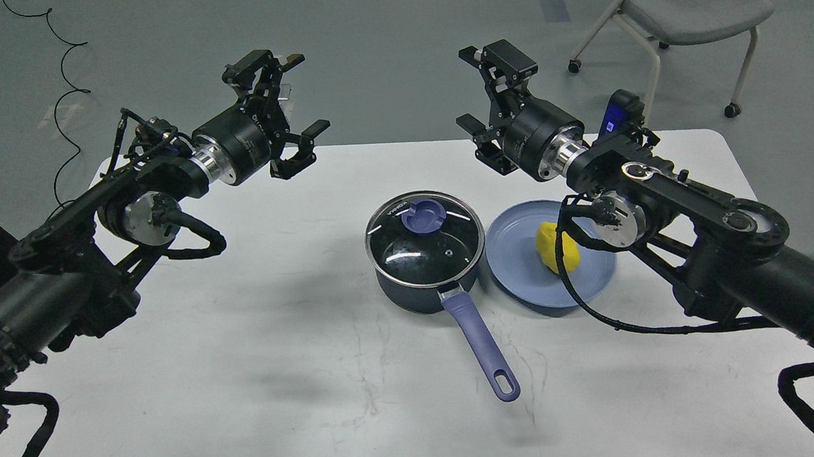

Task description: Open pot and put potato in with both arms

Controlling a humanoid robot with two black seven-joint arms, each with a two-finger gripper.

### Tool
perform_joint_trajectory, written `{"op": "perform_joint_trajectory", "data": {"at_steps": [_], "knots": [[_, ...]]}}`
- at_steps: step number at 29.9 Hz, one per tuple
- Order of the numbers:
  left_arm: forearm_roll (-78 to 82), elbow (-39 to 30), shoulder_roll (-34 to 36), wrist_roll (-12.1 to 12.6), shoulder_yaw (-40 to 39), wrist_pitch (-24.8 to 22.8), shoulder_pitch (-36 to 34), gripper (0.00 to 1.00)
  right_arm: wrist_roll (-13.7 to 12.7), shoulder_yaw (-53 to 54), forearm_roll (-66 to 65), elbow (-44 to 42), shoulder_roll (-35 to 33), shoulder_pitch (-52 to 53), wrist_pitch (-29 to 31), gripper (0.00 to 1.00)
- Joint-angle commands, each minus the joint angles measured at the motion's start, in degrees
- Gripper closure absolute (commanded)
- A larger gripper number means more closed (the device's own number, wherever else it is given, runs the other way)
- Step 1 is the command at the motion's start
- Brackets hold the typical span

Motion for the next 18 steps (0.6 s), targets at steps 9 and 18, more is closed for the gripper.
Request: {"op": "perform_joint_trajectory", "data": {"at_steps": [9,18], "knots": [[-0.09,-0.16,0.11,0.01,-0.88,-0.03,0.22,0.02,0.06,0.36,0.0,-0.09,0.0,0.6,-0.08,0.0],[0.0,-3.06,0.11,0.01,-1.32,0.14,1.36,0.02,0.06,0.28,0.0,-0.27,-0.17,2.36,0.0,0.0]]}}
